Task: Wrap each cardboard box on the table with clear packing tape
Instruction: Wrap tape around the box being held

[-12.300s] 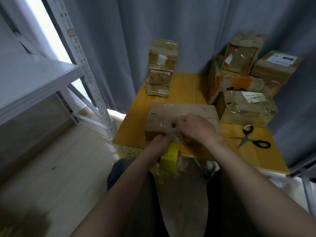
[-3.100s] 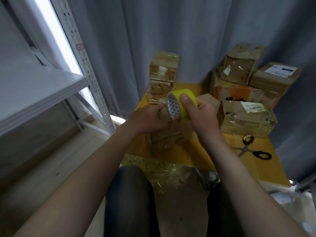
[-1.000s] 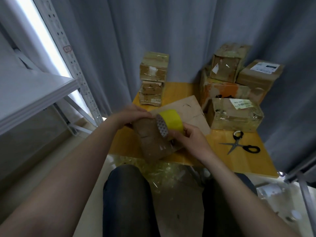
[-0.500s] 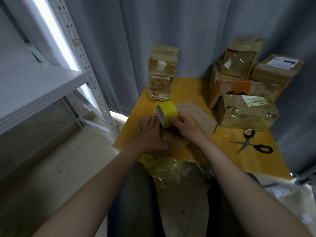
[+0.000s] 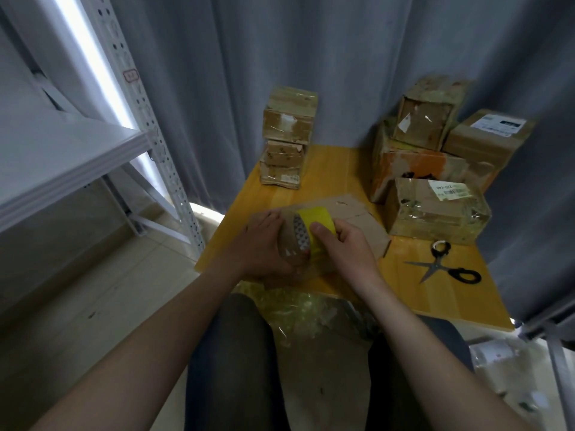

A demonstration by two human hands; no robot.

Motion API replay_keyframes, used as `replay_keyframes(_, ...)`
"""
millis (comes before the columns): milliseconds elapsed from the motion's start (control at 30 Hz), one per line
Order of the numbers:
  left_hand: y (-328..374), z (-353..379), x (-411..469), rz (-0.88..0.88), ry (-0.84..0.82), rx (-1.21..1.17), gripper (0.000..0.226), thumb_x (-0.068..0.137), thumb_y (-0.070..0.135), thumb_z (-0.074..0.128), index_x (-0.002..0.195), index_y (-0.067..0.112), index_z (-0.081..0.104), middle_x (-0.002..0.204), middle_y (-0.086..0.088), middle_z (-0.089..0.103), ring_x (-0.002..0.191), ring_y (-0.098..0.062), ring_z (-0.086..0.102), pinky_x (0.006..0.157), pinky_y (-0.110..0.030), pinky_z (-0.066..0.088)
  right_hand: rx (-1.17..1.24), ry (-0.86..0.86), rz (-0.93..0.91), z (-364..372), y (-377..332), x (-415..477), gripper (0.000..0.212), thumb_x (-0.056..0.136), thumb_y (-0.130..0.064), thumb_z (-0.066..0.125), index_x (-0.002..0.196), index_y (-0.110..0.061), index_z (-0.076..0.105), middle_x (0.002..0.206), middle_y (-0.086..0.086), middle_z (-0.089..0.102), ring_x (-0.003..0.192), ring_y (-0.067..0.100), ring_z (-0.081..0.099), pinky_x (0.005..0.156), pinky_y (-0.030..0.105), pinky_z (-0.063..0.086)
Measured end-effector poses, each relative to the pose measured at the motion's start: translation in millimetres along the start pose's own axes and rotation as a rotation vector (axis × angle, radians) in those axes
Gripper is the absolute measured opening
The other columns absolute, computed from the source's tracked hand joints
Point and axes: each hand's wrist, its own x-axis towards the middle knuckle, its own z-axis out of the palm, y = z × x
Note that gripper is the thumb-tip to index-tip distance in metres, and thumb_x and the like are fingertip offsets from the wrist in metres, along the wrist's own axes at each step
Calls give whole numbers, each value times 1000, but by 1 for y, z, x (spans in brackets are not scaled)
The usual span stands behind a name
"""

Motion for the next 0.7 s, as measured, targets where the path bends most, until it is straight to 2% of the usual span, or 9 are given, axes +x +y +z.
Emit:
replay_keyframes(167, -1, -1, -2, -52, 85, -140, 126, 65, 66, 82, 159, 26, 8, 165, -2, 20, 152, -26, 21, 121, -45, 29, -87, -19, 50, -3, -20, -10, 43, 106, -29, 56, 66, -16, 62, 47, -11, 58, 44, -4, 53, 47, 10, 37)
replay_keyframes(300, -1, -8, 2, -19, 65, -80, 118, 64, 67, 81, 155, 25, 17, 158, -2, 30, 144, -26, 33, 114, -47, 38, -15, -81, 169, -8, -13, -40, 41, 109, -24, 51, 70, -11, 60, 41, -8, 59, 38, -2, 57, 41, 9, 39)
replay_keyframes(400, -3, -8, 2, 12, 26, -48, 125, 60, 69, 83, 155, 24, 15, 158, -1, 28, 144, -24, 33, 114, -52, 38, -69, -74, 182, 0, 9, -53, 50, 107, -38, 52, 81, 1, 65, 62, 12, 70, 57, 20, 69, 55, 34, 55)
replay_keyframes(433, -3, -8, 1, 8, 17, -50, 128, 59, 70, 83, 156, 24, 13, 159, -1, 26, 145, -24, 31, 115, -53, 37, -100, -54, 191, 4, 13, -57, 50, 106, -41, 53, 84, 2, 66, 68, 15, 69, 61, 23, 67, 59, 37, 51)
replay_keyframes(467, -3, -8, 1, 1, 13, -54, 132, 57, 72, 83, 157, 24, 11, 160, -1, 24, 146, -24, 30, 116, -52, 36, -107, -38, 216, 8, 20, -60, 48, 106, -40, 53, 83, -1, 66, 66, 10, 68, 58, 17, 64, 58, 33, 48)
replay_keyframes(533, -4, -8, 2, -4, 9, -64, 138, 52, 75, 82, 158, 24, 10, 162, -1, 22, 146, -24, 30, 116, -51, 36, -65, -44, 273, 15, 28, -69, 43, 107, -38, 52, 80, -8, 67, 63, 0, 70, 58, 8, 66, 60, 29, 54)
replay_keyframes(567, -4, -7, 2, -4, 3, -67, 139, 51, 75, 83, 158, 25, 9, 162, -1, 22, 145, -23, 30, 116, -51, 37, -30, -49, 301, 18, 31, -73, 42, 107, -40, 51, 84, -9, 69, 69, 4, 74, 65, 15, 73, 67, 36, 60)
replay_keyframes(633, -4, -8, 2, 17, -8, -68, 136, 52, 71, 86, 156, 26, 11, 160, 0, 23, 143, -22, 32, 114, -47, 39, 30, -54, 342, 20, 39, -77, 43, 106, -45, 52, 94, -10, 71, 79, 16, 76, 74, 32, 76, 78, 52, 62)
replay_keyframes(700, -4, -8, 1, 37, 5, -67, 130, 54, 68, 88, 154, 26, 16, 156, 1, 27, 138, -20, 35, 109, -43, 43, 72, -50, 357, 20, 41, -78, 42, 107, -44, 51, 100, -7, 70, 79, 16, 77, 74, 33, 77, 79, 54, 63)
